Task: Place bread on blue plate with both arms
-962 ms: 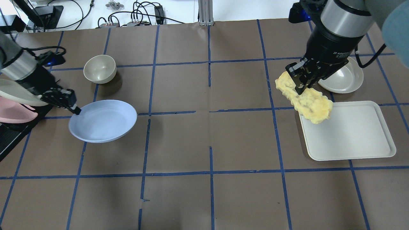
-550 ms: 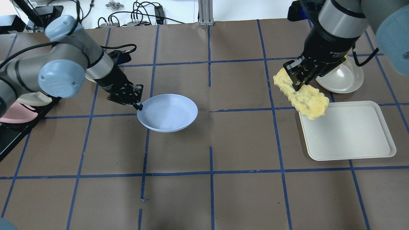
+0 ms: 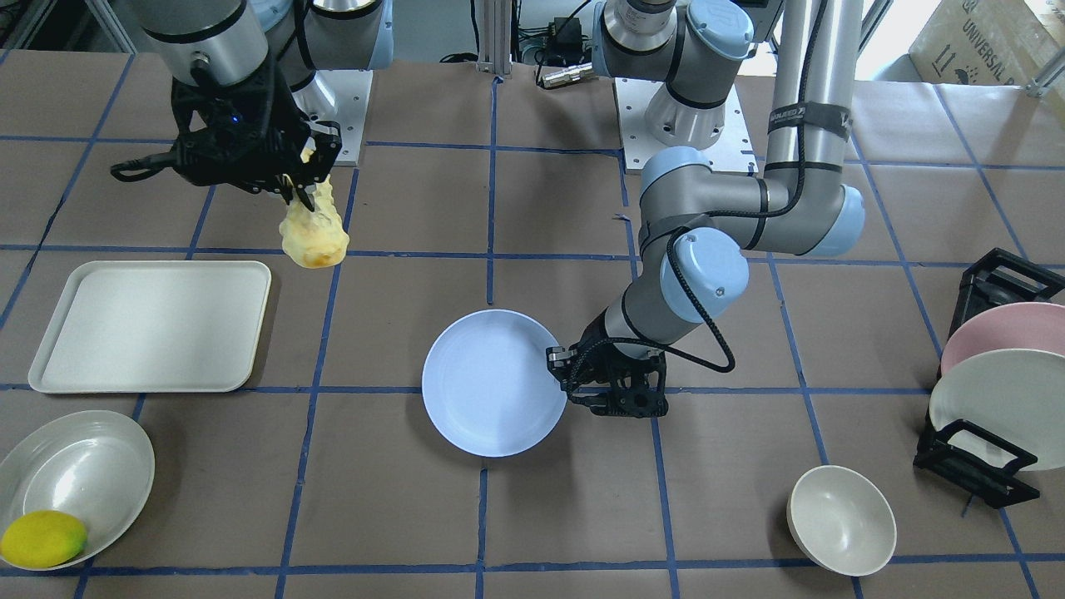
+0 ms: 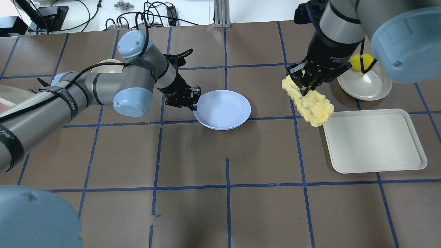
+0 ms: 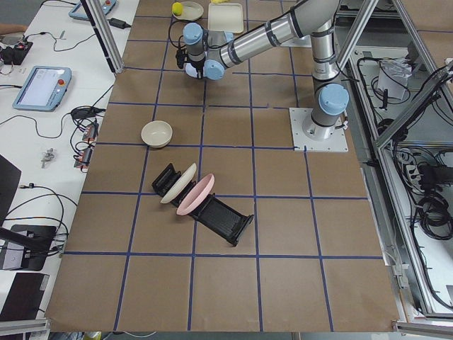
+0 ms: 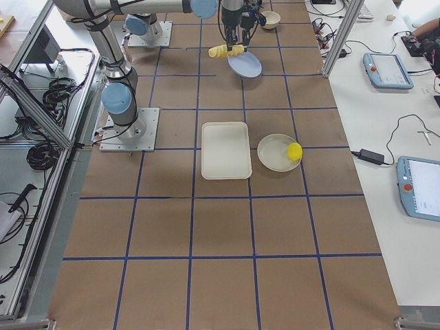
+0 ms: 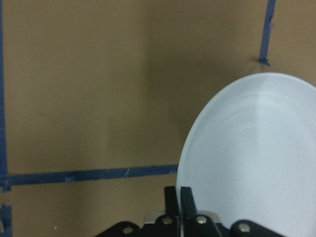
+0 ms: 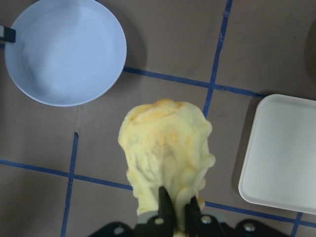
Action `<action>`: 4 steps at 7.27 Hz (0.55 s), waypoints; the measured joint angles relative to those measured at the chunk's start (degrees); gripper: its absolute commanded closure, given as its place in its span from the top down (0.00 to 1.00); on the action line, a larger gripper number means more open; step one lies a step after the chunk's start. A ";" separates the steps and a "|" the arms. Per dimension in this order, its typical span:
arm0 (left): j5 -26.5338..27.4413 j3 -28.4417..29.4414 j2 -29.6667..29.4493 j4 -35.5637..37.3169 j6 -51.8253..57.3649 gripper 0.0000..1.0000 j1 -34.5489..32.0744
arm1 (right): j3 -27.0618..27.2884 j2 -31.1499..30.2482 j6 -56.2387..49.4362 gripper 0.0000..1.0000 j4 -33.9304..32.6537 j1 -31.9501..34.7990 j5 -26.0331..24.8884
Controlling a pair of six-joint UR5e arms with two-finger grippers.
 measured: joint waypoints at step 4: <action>2.29 0.42 0.11 4.14 -0.15 1.00 -0.20 | -1.17 13.19 7.31 0.23 -15.64 9.99 -1.75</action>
